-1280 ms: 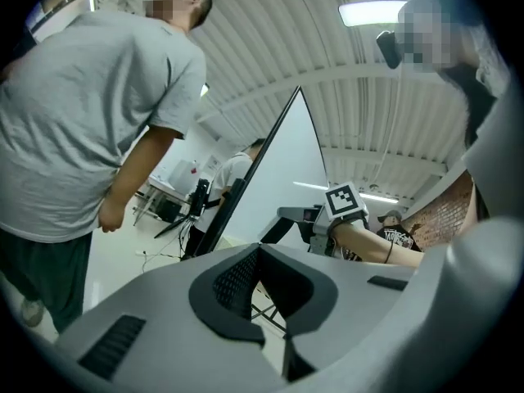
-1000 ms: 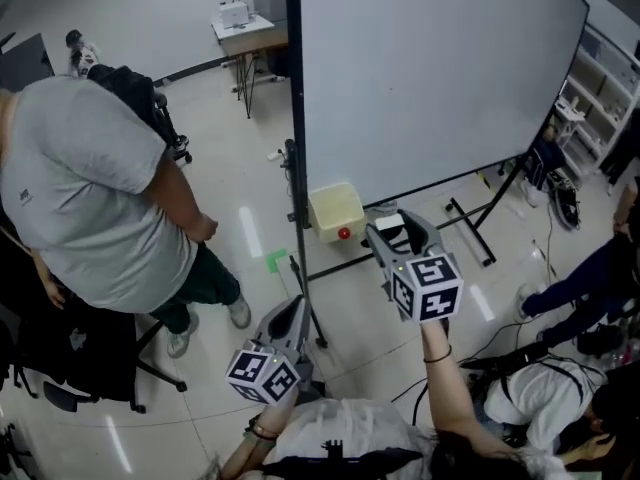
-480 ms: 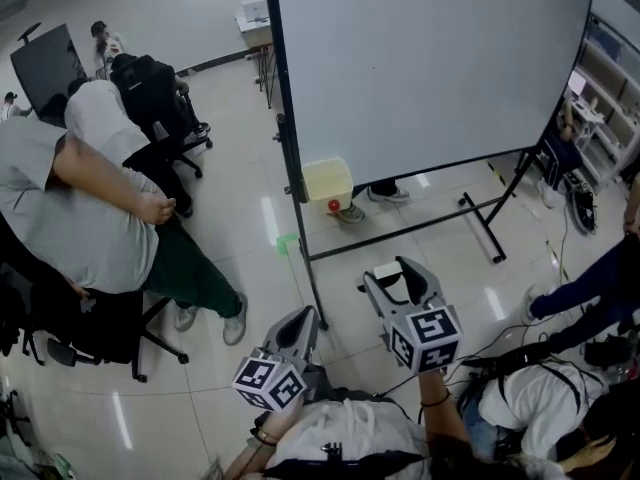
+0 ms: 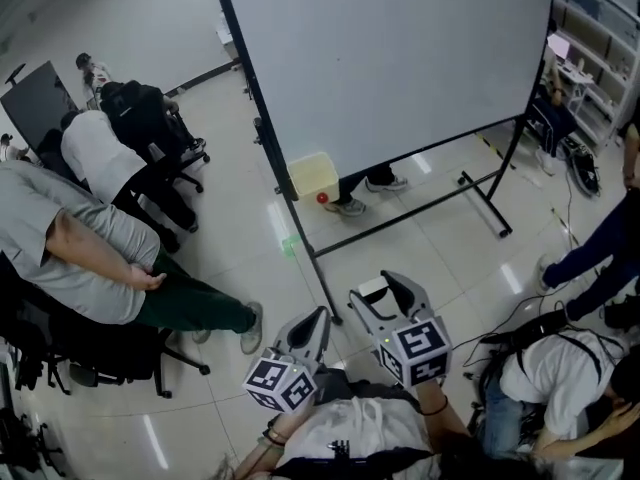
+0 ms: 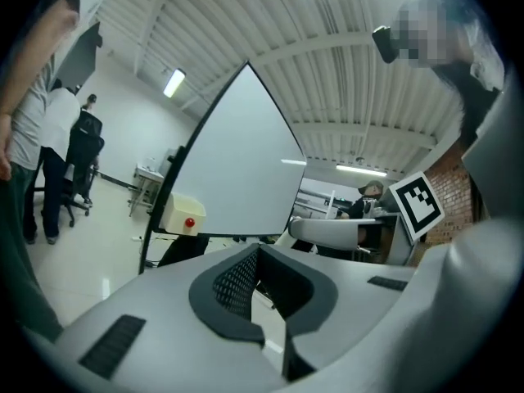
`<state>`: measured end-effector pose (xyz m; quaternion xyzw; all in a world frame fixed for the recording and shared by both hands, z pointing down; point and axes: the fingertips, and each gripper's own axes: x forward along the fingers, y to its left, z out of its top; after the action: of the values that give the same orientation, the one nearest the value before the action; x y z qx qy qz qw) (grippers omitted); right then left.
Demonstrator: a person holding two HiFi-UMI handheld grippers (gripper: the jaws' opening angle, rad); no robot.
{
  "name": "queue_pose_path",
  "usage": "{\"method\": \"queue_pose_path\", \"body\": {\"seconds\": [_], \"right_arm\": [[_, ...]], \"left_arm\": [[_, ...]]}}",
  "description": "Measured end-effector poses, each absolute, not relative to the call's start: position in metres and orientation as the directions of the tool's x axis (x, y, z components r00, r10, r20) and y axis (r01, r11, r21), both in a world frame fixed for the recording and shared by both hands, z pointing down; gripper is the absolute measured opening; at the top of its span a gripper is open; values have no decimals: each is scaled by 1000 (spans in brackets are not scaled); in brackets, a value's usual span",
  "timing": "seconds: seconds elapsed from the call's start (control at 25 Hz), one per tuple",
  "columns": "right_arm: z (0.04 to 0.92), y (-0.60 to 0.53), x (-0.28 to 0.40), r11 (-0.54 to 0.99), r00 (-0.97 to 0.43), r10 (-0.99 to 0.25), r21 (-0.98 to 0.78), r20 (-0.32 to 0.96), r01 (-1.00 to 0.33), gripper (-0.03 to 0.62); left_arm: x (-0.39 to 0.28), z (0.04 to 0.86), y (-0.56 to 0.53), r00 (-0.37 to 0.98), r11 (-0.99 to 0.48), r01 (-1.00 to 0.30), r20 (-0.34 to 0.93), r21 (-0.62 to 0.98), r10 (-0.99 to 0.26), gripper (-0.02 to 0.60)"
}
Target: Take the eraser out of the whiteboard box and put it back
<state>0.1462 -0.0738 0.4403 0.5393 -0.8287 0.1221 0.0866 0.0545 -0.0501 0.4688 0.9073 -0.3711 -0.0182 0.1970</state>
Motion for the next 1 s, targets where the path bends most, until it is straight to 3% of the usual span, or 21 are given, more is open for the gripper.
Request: {"method": "queue_pose_path", "body": {"seconds": [1.0], "right_arm": [[451, -67, 111, 407, -404, -860, -58, 310, -911, 275]], "left_arm": [[8, 475, -48, 667, -585, -696, 72, 415, -742, -14]]}}
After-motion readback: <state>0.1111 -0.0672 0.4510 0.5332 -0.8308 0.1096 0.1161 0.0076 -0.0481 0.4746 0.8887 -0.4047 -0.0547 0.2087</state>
